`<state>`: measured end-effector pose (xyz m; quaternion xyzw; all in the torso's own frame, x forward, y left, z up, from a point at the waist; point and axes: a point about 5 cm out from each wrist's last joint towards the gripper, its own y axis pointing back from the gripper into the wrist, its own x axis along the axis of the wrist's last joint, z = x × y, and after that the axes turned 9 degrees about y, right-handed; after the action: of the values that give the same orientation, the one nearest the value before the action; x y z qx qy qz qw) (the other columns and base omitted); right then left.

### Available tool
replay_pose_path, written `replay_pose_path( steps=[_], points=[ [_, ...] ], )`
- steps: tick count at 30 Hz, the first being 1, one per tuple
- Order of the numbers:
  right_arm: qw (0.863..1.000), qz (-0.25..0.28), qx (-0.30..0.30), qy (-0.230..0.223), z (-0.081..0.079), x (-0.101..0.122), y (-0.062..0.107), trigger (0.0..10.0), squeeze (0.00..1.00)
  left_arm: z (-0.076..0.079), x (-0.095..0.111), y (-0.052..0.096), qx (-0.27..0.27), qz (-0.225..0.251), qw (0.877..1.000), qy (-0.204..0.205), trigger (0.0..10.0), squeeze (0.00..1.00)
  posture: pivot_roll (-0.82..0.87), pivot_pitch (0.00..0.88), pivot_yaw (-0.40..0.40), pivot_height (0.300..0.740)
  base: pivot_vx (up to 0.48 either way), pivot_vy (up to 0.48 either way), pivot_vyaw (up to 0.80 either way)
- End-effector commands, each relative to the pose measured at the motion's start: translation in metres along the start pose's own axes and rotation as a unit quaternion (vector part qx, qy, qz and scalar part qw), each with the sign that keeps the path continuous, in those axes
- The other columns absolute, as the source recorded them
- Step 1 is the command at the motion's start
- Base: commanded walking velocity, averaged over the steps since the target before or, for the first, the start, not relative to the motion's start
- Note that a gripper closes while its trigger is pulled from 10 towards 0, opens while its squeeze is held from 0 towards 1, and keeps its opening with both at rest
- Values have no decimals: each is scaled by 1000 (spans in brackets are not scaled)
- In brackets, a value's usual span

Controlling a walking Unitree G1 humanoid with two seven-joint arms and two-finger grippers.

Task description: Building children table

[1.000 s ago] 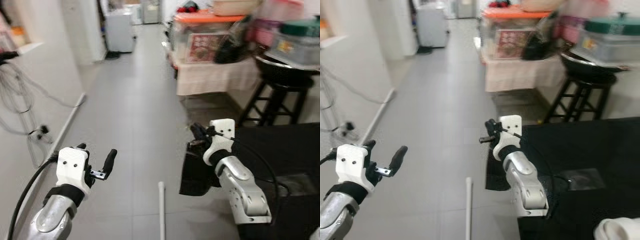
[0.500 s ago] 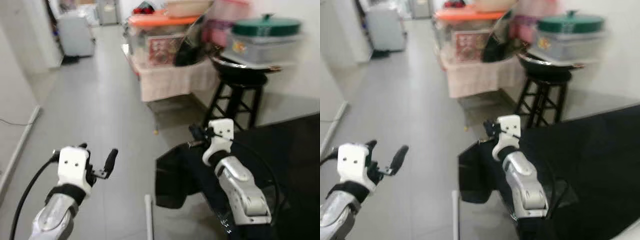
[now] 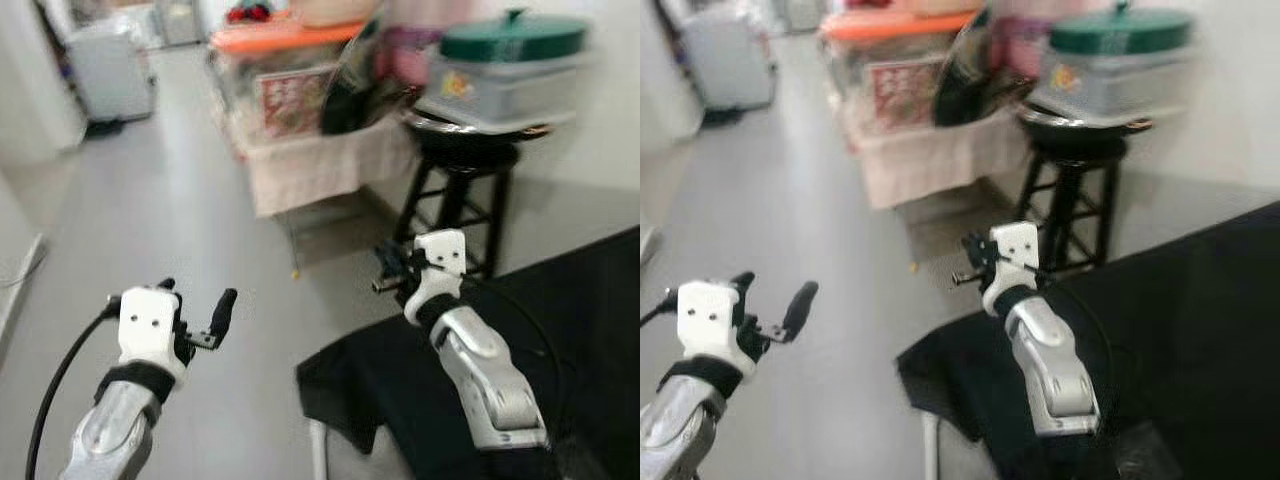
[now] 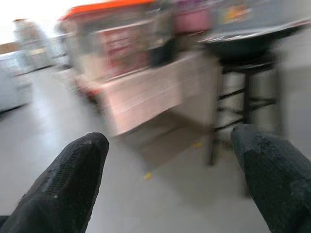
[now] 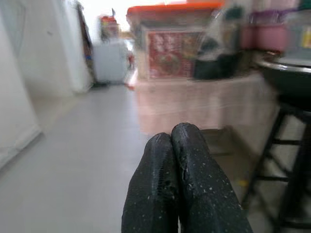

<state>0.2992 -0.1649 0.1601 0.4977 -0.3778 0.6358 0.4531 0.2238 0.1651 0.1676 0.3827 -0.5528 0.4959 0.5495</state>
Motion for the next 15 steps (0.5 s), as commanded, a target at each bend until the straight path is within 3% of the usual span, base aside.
replay_pose_path(
  steps=[1,4,9,15],
  points=[
    [999,24,36,1,-17,9,-5,10000,0,-10,-2,4,21,-7,1000,-12,10000,0,-15,0,34,740,480,0,800],
    [999,26,33,-4,-18,9,-5,10000,0,-10,-2,4,21,-7,1000,-13,10000,0,-15,0,34,740,480,0,800],
    [999,24,22,-18,-19,10,-7,10000,0,-10,-3,3,25,-13,1000,-10,10000,0,-15,0,34,740,423,0,0],
    [999,29,26,-15,-20,12,-7,10000,0,-10,-3,3,21,-15,1000,-7,10000,0,-14,0,39,740,45,0,0]
  ],
)
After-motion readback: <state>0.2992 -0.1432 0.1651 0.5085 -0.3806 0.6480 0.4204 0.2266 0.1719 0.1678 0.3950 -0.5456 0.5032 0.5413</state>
